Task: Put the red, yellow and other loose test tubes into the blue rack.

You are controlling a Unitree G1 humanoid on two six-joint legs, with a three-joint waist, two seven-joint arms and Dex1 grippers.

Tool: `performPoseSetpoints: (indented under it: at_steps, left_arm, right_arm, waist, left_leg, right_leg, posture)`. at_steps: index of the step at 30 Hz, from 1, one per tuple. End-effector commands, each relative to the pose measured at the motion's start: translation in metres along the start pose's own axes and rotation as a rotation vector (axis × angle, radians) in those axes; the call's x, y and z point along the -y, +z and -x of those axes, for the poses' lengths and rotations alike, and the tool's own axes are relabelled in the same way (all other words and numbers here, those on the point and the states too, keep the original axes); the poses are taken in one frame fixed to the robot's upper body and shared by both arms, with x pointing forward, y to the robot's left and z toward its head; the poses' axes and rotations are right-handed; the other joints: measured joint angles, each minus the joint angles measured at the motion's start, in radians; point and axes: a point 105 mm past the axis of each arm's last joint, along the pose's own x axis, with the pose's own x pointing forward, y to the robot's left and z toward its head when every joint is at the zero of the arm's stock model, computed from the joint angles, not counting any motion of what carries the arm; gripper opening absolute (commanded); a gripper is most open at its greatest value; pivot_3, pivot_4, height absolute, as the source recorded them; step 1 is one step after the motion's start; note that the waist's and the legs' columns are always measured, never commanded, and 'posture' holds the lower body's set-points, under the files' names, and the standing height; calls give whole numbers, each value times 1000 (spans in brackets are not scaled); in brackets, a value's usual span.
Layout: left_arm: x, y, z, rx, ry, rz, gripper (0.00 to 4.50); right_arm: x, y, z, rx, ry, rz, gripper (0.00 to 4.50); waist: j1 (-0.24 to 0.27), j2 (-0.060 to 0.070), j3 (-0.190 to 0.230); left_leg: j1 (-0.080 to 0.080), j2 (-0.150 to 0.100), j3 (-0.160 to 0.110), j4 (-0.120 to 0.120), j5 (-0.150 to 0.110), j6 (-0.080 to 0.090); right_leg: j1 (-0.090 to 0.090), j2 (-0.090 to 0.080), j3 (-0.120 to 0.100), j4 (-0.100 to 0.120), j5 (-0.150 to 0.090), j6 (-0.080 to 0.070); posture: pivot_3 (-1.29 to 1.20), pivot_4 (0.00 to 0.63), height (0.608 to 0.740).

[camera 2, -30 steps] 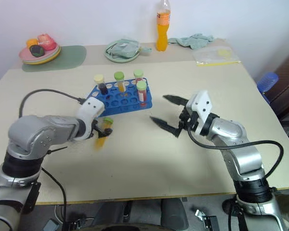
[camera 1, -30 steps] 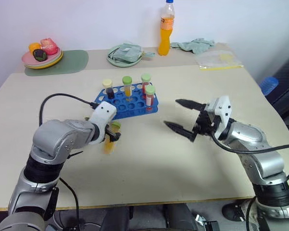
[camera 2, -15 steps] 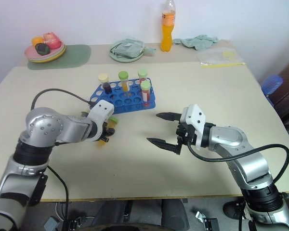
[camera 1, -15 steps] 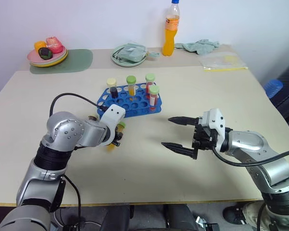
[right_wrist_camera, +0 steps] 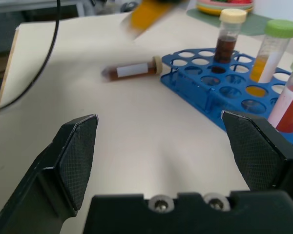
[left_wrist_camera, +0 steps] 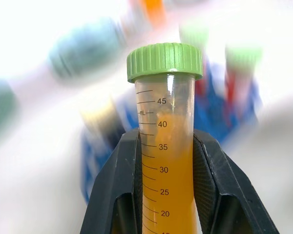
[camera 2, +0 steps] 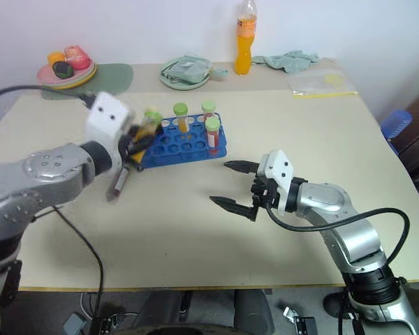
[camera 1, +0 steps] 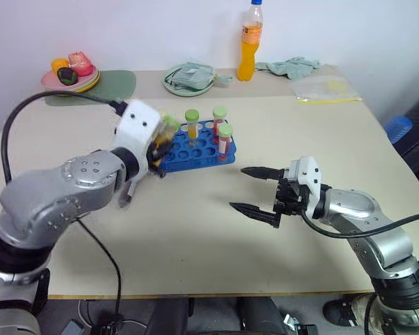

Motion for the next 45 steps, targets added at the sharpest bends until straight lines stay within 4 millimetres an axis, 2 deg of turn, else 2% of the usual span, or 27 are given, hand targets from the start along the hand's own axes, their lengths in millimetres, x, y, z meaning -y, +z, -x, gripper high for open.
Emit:
performPoseSetpoints:
  at_steps: [1,4,8,13,20,28,40,45]
  left_arm:
    - [1,8,-13,200,107,4,845]
    - [10,-3,-27,280,184,26,845]
    - [31,-14,-42,370,170,-15,845]
    - [43,-34,-58,383,163,34,845]
    - [52,-49,-68,361,147,66,845]
    - [55,-61,-80,322,163,72,845]
    - [48,-69,-90,371,253,123,845]
    - [53,-78,-91,348,221,125,845]
  right_arm:
    - [-2,3,-6,34,-16,5,4500]
    - [-3,2,-10,47,-34,-9,4500]
    - [-2,3,-13,60,-55,-18,4500]
    - [0,3,-13,67,-81,-17,4500]
    - [1,3,-10,66,-101,-14,4500]
    - [2,3,-11,66,-101,-11,4500]
    - [2,3,-12,67,-102,-7,4500]
    - [2,4,-12,67,-107,-5,4500]
  waist:
    - [3,-1,0]
    - [2,-1,1]
    - [0,-1,1]
    - [-4,-1,1]
    - [-3,-1,1]
    - [-4,-1,1]
    - [-4,-1,1]
    - [-4,-1,0]
  left_leg:
    - [0,0,0,0,-1,1]
    - [-1,-1,-1,1,-1,1]
    - [-2,-1,-1,2,-1,1]
    - [-2,-1,-1,2,-1,2]
    - [-2,-1,-1,3,-1,2]
    - [-2,-1,-2,4,-1,2]
    - [-2,-1,-2,5,-1,2]
    - [-2,-1,-2,6,-1,3]
  right_leg:
    - [0,0,0,0,0,0]
    - [-1,0,0,-1,0,0]
    - [-1,0,-1,-1,0,1]
    - [-1,0,-1,0,0,1]
    - [-1,0,-1,1,0,1]
    - [-1,0,-2,2,0,1]
    - [0,0,-2,3,0,1]
    - [0,0,-2,3,0,1]
  posture:
    - [0,150,740]
    - [0,150,740]
    - [0,150,740]
    - [0,150,740]
    - [0,150,740]
    - [0,150,740]
    - [0,150,740]
    - [0,150,740]
